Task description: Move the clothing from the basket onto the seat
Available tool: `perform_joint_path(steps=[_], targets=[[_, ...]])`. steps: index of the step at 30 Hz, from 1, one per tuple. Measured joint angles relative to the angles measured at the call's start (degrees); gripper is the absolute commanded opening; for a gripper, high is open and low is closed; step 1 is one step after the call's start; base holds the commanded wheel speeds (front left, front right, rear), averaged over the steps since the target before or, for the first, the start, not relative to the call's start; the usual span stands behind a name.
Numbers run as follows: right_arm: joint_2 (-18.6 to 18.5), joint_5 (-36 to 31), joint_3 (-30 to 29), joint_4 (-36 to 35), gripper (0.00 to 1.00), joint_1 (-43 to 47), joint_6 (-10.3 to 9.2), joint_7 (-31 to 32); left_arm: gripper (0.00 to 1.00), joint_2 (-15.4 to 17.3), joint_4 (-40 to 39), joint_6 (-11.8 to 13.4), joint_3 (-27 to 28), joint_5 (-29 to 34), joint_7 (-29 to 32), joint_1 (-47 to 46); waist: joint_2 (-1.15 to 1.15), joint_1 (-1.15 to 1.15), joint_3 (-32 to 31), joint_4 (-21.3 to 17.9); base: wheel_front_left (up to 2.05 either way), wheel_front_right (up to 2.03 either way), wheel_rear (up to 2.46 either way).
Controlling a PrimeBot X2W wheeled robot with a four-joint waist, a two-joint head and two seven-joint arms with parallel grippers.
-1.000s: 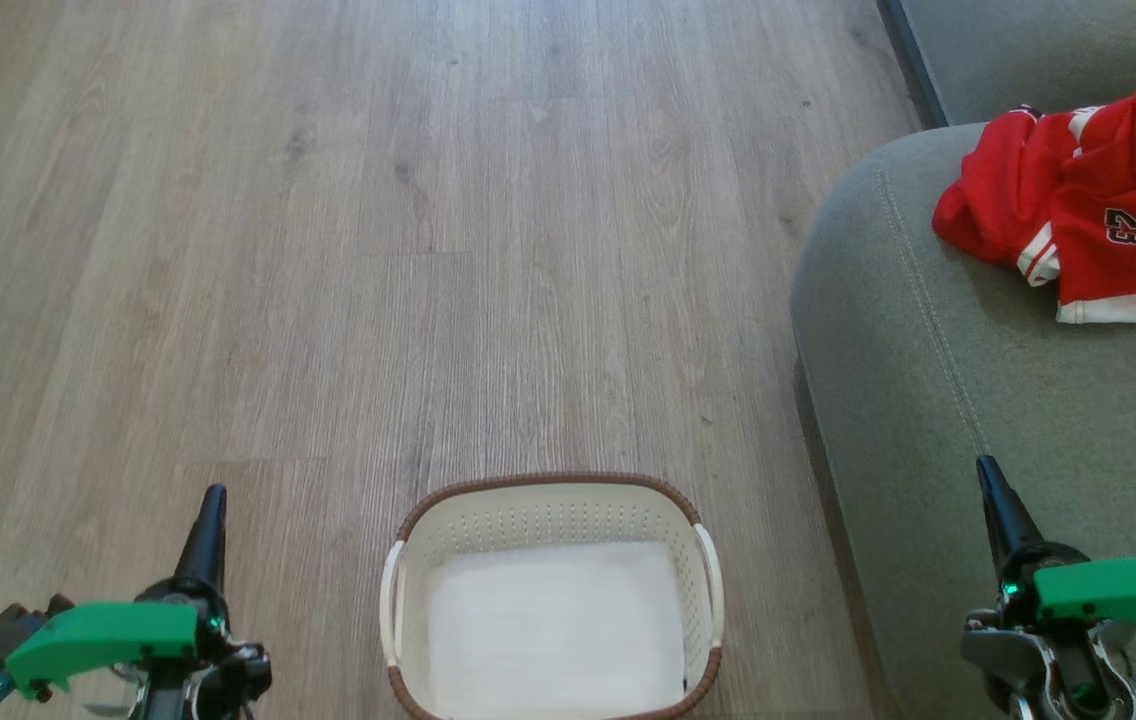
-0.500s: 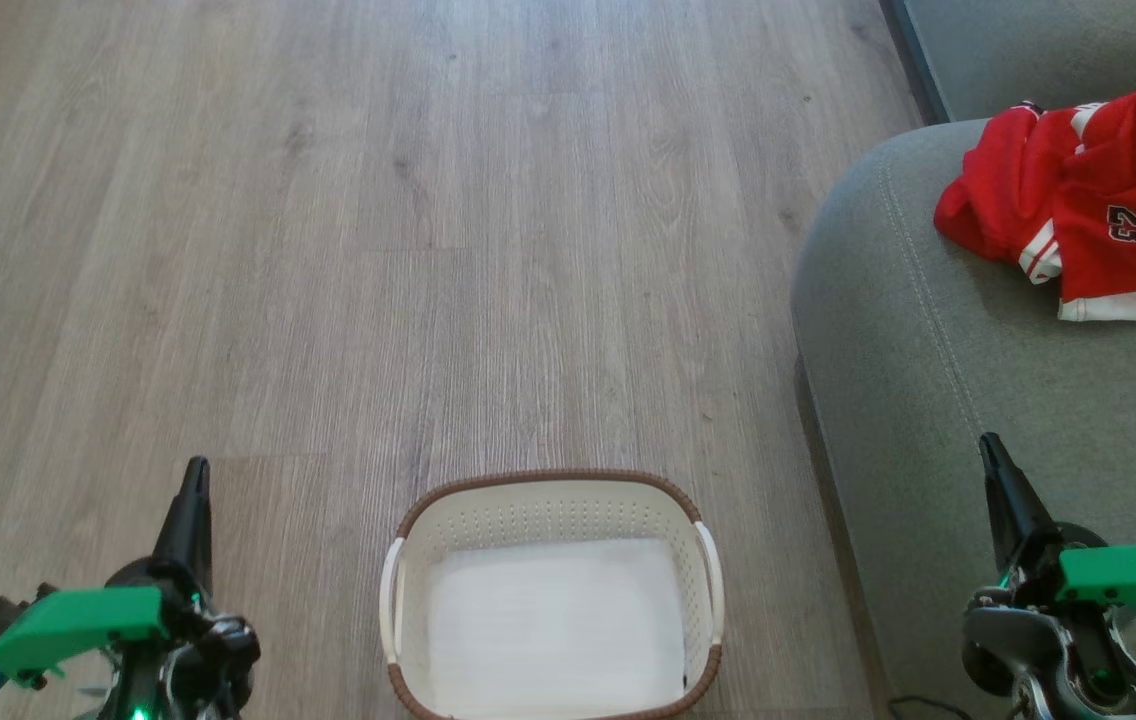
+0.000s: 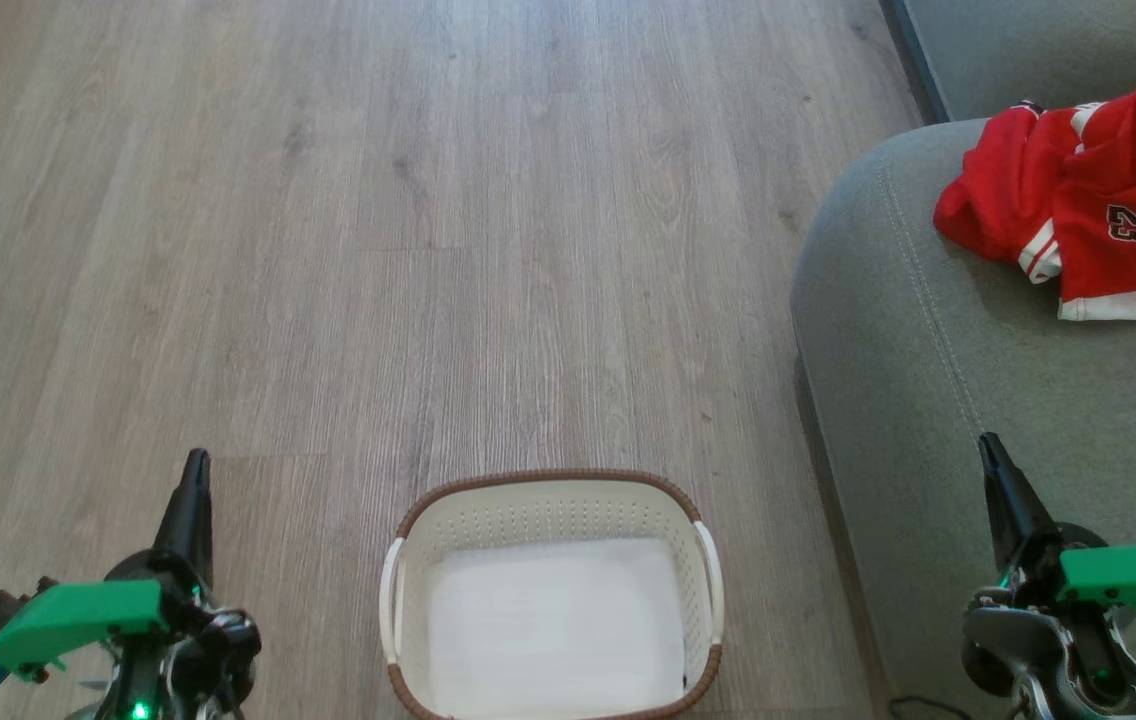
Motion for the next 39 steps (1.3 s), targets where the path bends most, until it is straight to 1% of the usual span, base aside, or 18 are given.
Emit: perform_joint_path(steps=[39], targets=[[0.0,0.0,0.0,0.0,0.0,0.0,0.0,0.0,0.0,0.0,0.0,0.0,0.0,0.0,0.0,0.0,0.0,0.0,0.0,0.0,0.0,0.0,0.0]])
